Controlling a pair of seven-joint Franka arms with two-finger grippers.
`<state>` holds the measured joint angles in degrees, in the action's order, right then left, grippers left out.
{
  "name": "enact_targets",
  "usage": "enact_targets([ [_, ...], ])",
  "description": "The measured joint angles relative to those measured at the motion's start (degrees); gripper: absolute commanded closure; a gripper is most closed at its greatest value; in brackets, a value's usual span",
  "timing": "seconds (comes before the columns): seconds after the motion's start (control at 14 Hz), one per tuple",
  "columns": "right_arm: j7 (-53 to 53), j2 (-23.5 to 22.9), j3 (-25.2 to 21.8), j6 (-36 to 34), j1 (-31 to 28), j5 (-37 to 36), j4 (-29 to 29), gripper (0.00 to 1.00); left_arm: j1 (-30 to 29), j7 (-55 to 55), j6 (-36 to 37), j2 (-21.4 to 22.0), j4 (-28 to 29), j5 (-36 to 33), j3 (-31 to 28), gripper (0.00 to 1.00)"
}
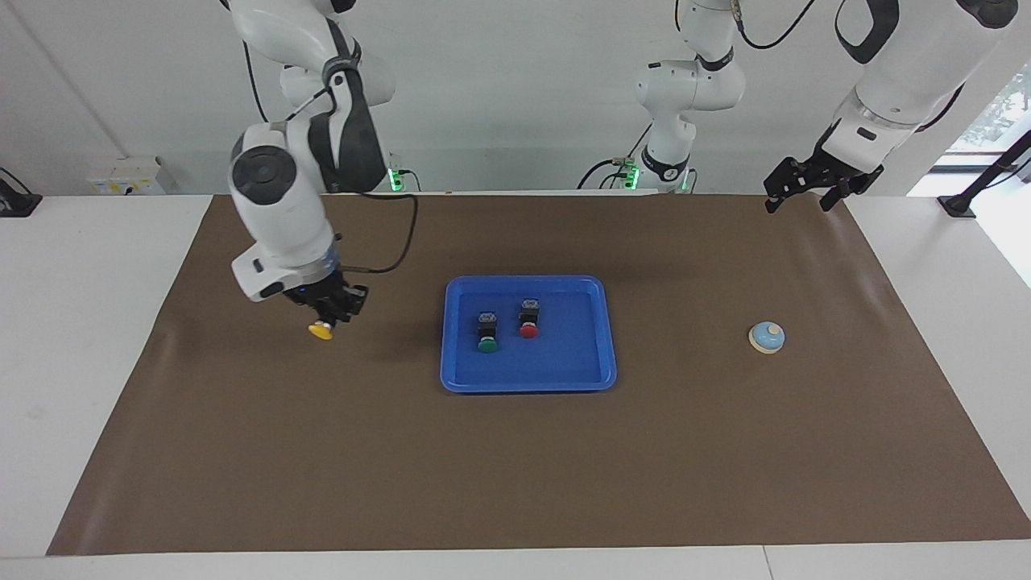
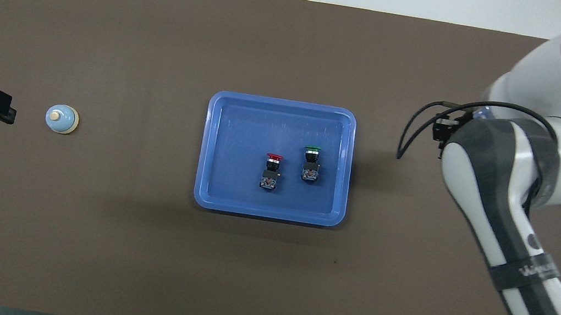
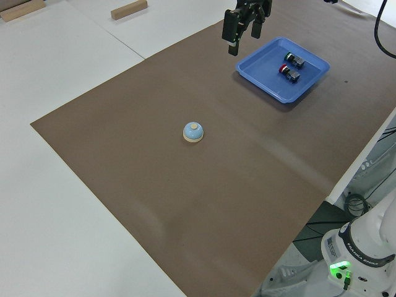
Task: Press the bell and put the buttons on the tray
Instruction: 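Place the yellow button in the tray beside the red one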
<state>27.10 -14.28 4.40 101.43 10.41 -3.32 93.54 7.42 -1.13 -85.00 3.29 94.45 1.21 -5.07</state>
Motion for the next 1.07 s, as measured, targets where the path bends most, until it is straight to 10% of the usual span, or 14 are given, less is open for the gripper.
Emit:
enact_targets([
  [1.07,22.97,-19.40,-0.11,11.36,27.55,4.54,-12.53,1.00,0.00,0.00,0.00,0.00,0.00,0.00,0.00,0.00],
])
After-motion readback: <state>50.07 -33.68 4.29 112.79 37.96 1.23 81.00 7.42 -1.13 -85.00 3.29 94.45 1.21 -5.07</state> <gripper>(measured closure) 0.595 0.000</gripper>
